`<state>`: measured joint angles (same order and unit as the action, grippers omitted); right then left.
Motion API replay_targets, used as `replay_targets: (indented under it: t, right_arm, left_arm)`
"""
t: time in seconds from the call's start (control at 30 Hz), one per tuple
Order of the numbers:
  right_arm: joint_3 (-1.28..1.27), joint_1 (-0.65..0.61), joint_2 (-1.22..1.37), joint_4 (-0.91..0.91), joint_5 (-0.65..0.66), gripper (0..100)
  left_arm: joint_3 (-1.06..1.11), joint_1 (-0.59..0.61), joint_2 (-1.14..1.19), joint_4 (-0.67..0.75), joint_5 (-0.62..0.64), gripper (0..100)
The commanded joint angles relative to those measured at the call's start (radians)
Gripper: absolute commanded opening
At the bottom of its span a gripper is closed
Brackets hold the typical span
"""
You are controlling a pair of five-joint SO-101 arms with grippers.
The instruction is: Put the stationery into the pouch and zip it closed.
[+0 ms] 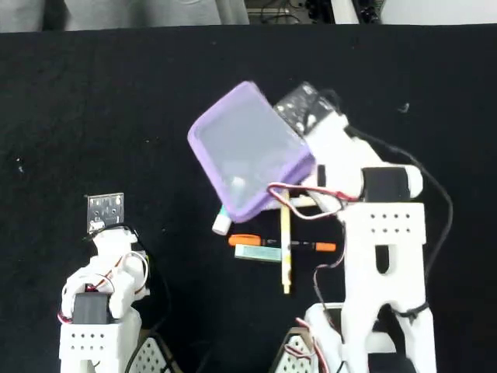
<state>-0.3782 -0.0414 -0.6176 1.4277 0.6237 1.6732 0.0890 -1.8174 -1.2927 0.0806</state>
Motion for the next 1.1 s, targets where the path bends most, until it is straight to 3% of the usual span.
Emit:
replay_targets:
  t: [0.0, 0.47, 0.73, 1.07]
  right_arm:
    - [0.128, -0.08, -0.002, 0.018, -0.055, 1.1]
    - [0.191, -0.1, -0.001, -0.175, -0.218, 1.1]
    - [0.064, -0.224, -0.005, -0.376, -0.236, 1.1]
    - [0.14, 0.014, -0.004, -0.396, -0.233, 1.1]
  left_arm:
    - [0.025, -0.01, -0.005, 0.018, -0.002, 3]
    - [0.025, -0.01, -0.005, 0.018, -0.002, 3]
    - [0.025, -0.01, -0.005, 0.018, -0.002, 3]
    - [0.025, -0.01, -0.005, 0.018, -0.002, 3]
